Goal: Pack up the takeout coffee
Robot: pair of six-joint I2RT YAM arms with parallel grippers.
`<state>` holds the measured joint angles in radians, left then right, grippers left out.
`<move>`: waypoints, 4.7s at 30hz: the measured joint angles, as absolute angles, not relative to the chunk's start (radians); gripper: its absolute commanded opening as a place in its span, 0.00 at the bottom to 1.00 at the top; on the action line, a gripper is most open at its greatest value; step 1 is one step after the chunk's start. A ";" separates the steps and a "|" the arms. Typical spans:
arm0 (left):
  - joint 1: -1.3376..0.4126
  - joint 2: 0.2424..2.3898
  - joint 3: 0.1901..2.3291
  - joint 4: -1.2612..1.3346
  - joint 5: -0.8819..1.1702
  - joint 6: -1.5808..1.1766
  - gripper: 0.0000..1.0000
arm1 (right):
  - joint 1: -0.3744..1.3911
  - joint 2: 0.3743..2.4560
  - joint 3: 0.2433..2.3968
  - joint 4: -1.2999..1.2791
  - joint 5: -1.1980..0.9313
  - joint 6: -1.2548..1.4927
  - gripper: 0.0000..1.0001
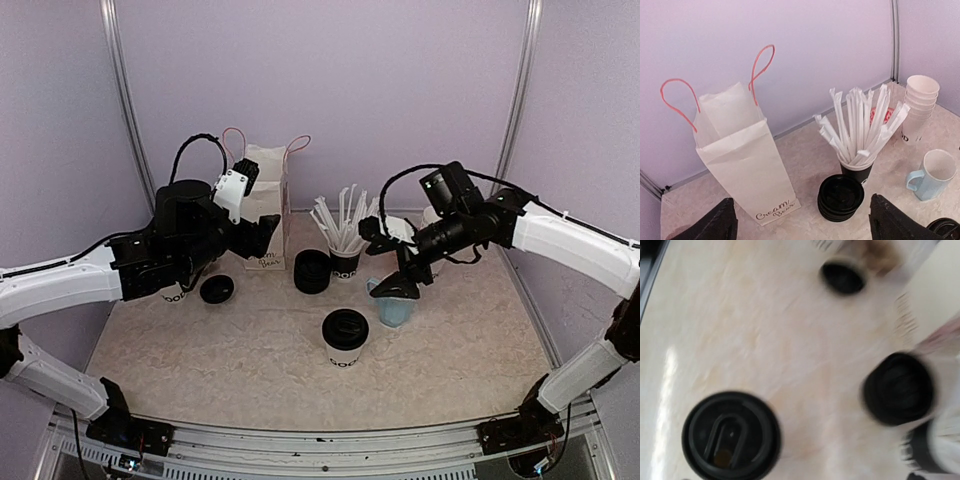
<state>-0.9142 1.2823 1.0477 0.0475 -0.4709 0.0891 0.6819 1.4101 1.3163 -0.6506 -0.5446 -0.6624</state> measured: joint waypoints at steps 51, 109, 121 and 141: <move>-0.584 1.196 0.964 0.078 -0.137 -0.053 0.85 | 0.875 1.673 1.393 -0.873 -0.439 -0.721 0.47; -0.467 1.203 0.964 0.079 -0.031 -0.102 0.84 | 0.812 1.489 1.217 -0.890 -0.379 -0.691 0.27; -0.441 1.203 0.965 0.078 -0.030 -0.102 0.84 | 0.363 1.222 1.056 -0.944 -0.371 -0.728 0.26; -0.439 1.205 0.966 0.078 -0.015 -0.109 0.84 | -0.093 1.381 1.058 -0.847 -0.339 -0.707 0.80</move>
